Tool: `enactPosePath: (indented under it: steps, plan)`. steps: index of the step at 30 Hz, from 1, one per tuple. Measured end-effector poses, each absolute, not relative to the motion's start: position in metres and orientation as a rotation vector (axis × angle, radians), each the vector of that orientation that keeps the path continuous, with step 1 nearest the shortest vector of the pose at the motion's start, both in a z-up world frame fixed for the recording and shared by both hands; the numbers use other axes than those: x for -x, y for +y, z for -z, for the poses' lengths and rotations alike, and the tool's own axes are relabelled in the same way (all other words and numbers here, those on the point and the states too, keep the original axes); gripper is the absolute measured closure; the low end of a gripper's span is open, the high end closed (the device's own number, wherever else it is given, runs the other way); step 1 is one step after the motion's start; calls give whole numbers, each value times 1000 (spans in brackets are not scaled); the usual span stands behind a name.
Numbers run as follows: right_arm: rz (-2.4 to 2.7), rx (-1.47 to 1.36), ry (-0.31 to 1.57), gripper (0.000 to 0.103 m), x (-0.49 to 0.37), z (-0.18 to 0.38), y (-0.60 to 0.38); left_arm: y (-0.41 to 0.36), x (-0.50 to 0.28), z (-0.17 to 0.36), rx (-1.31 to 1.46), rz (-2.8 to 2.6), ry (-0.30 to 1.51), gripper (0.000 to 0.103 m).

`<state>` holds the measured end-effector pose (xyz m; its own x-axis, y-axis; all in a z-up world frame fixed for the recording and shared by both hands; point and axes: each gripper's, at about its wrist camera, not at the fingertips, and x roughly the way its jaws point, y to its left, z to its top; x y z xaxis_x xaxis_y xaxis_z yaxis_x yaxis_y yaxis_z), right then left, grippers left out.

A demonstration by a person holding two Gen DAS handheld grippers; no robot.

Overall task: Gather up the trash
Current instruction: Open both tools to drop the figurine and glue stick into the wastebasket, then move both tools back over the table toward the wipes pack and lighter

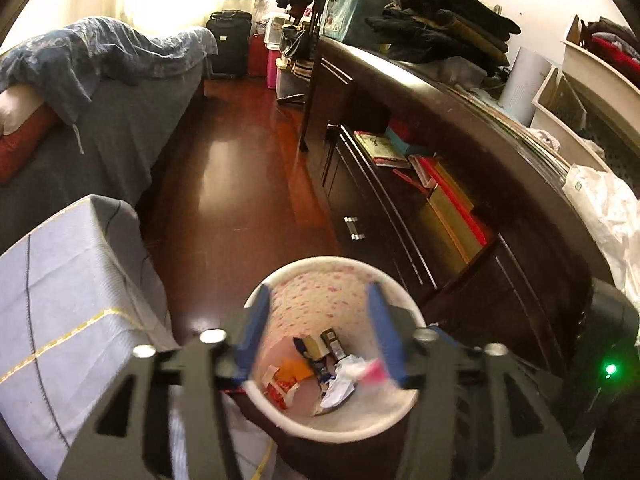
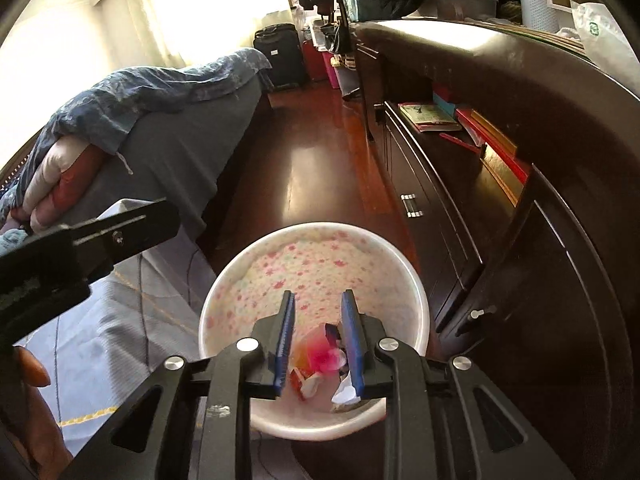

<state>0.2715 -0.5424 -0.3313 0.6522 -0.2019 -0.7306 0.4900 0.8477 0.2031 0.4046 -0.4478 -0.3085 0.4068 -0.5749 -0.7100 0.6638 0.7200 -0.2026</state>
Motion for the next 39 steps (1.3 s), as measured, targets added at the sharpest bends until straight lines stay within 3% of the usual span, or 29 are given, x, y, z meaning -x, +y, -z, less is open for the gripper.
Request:
enactPosePath:
  steps: [15,24,39]
  plan:
    - [393,-343,783,53,-261,308,-507,-396,-401,286,-126,648,790,32]
    - [273,-251,745,39,-258,270,-433,-285,-394,262,-69,449,759,28]
    - [73,-118,732,34,-268,241,-310,-90,-373,237,-6,137,713,22]
